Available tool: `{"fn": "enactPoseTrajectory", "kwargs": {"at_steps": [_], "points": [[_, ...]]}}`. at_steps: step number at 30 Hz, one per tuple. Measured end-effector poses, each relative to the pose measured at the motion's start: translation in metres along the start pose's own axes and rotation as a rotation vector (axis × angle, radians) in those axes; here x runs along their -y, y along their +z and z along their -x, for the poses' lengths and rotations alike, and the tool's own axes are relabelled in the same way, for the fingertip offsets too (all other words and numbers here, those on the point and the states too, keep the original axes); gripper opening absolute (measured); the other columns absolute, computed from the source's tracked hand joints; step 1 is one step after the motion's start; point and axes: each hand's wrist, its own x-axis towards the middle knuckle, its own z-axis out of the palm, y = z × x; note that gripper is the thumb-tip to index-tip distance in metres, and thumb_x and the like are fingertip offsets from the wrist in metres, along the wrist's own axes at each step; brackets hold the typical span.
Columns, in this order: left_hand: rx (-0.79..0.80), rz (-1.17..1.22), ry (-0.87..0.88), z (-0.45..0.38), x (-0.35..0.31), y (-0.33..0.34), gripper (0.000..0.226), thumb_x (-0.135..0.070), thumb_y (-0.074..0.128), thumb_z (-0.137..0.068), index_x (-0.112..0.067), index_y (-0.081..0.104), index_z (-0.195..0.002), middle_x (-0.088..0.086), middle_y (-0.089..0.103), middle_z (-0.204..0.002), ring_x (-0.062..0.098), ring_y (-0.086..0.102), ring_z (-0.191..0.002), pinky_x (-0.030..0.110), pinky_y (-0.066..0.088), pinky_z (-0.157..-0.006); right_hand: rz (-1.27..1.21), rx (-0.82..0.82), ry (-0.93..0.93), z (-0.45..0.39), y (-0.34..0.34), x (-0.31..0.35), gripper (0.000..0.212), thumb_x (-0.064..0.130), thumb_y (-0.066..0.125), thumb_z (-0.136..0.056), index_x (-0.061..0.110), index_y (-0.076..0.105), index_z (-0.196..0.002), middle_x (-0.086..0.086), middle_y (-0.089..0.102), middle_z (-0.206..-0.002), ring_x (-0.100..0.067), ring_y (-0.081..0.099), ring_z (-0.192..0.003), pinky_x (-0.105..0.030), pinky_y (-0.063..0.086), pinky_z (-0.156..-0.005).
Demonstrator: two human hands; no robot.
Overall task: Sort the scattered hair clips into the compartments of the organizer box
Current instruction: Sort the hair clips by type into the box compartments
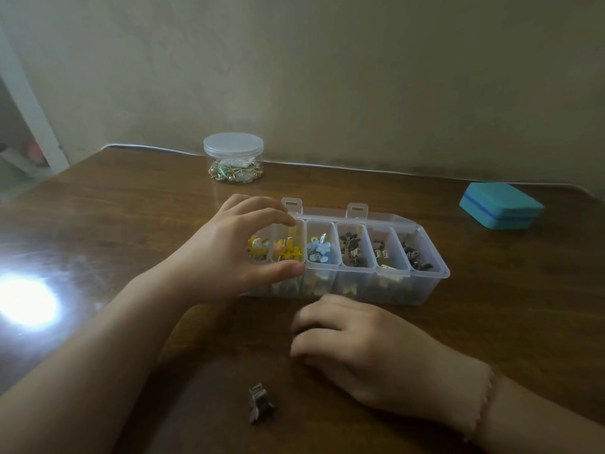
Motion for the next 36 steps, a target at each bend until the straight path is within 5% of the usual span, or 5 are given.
{"fn": "enactPoseTrajectory", "kwargs": {"at_steps": [7,12,20,26,36], "points": [[0.003,0.006,0.004,0.0,0.001,0.0,0.073,-0.08,0.056,-0.068,-0.035,0.061,-0.126,-0.017,0.051,-0.134,0.006,0.035,-0.13,0.03,0.035,-0.103,-0.015,-0.735,0.256,0.016,-0.031,-0.026,0.028,0.02,0.062,-0.088,0.011,0.059,-0.115,-0.002,0.063,-0.109,-0.004,0.058,-0.105,-0.017,0.048,-0.089],[0.001,0.014,0.011,0.0,-0.001,0.0,0.072,-0.079,0.056,-0.068,-0.035,0.062,-0.125,-0.017,0.052,-0.133,0.005,0.035,-0.129,0.026,0.033,-0.1,0.039,-0.727,0.624,0.014,-0.031,-0.041,0.029,0.026,0.062,-0.087,0.021,0.065,-0.115,0.007,0.061,-0.119,-0.014,0.053,-0.118,-0.042,0.046,-0.1],[-0.017,-0.01,0.019,0.0,-0.001,0.001,0.071,-0.077,0.057,-0.07,-0.031,0.064,-0.124,-0.013,0.054,-0.132,0.01,0.04,-0.128,0.032,0.037,-0.106,0.039,-0.128,-0.215,-0.002,0.014,0.016,0.045,0.035,0.061,-0.092,0.022,0.056,-0.135,-0.006,0.048,-0.144,-0.024,0.052,-0.117,-0.042,0.046,-0.091],[0.001,-0.007,0.004,0.0,0.0,0.0,0.072,-0.08,0.056,-0.069,-0.036,0.061,-0.125,-0.016,0.051,-0.134,0.007,0.036,-0.13,0.032,0.037,-0.104,-0.044,0.065,-0.332,0.005,0.018,0.017,0.023,0.019,0.047,-0.103,0.018,0.064,-0.118,-0.005,0.053,-0.128,-0.016,0.048,-0.114,-0.034,0.049,-0.084],[0.016,0.002,-0.012,-0.001,0.0,-0.002,0.073,-0.081,0.055,-0.068,-0.038,0.059,-0.127,-0.019,0.05,-0.135,0.005,0.034,-0.131,0.035,0.038,-0.105,-0.021,-0.716,0.146,0.016,-0.025,-0.025,0.024,0.022,0.061,-0.089,0.015,0.061,-0.112,0.002,0.063,-0.109,-0.012,0.061,-0.106,-0.029,0.052,-0.088]]}}
